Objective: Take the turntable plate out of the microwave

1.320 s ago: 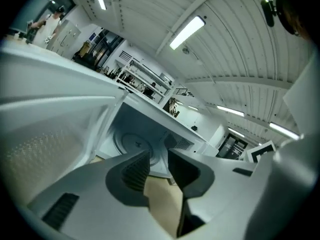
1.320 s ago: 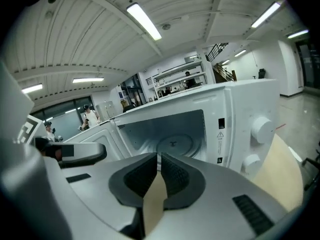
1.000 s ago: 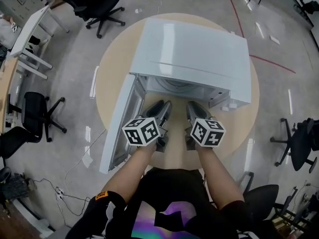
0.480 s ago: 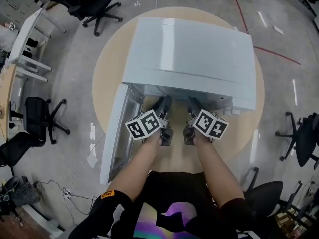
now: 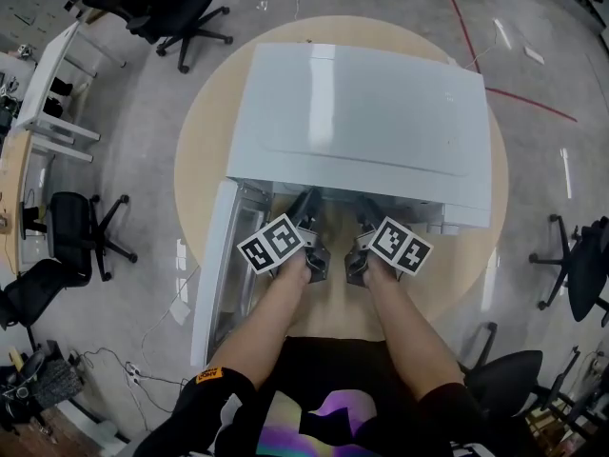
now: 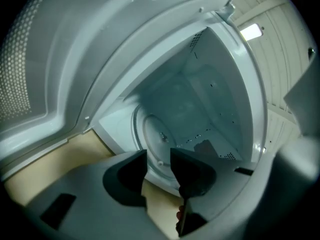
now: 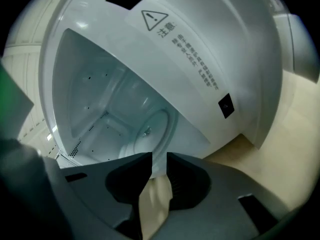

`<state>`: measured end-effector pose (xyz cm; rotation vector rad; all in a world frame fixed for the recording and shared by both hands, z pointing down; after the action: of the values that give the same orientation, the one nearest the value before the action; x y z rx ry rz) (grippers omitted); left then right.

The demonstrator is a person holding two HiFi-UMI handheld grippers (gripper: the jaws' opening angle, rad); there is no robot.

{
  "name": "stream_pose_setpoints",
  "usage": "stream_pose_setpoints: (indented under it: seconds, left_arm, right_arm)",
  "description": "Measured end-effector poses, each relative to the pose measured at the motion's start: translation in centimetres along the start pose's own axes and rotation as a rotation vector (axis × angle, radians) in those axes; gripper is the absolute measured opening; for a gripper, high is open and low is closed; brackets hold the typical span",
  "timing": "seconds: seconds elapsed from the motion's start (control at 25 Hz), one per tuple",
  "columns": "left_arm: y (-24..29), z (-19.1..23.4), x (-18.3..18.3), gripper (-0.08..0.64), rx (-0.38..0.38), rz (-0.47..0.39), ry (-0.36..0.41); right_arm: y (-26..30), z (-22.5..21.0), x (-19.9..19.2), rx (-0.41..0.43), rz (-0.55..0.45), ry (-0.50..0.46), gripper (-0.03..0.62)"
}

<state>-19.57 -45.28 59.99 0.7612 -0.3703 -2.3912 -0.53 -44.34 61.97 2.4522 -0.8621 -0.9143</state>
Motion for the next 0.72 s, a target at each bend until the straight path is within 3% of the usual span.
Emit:
stream_pose_setpoints:
  seconds: [0.72]
  left_arm:
    - [2.1,1.2,0.2,0.172,0.033,-0.018,-0.064]
  right_arm:
    - [1.1,-0.5,0.6,0.054,0.021,0.132,0.075]
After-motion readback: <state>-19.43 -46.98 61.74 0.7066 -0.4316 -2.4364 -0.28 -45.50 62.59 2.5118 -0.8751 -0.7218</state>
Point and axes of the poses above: the fingertips, and each gripper's own axes: y forward along the fingers, z to its left, x out of its top, the point moved 7 cm from there along -y, backward along the fingers, and after that the axes turned 1 degree about -x, right-handed, at the moved point
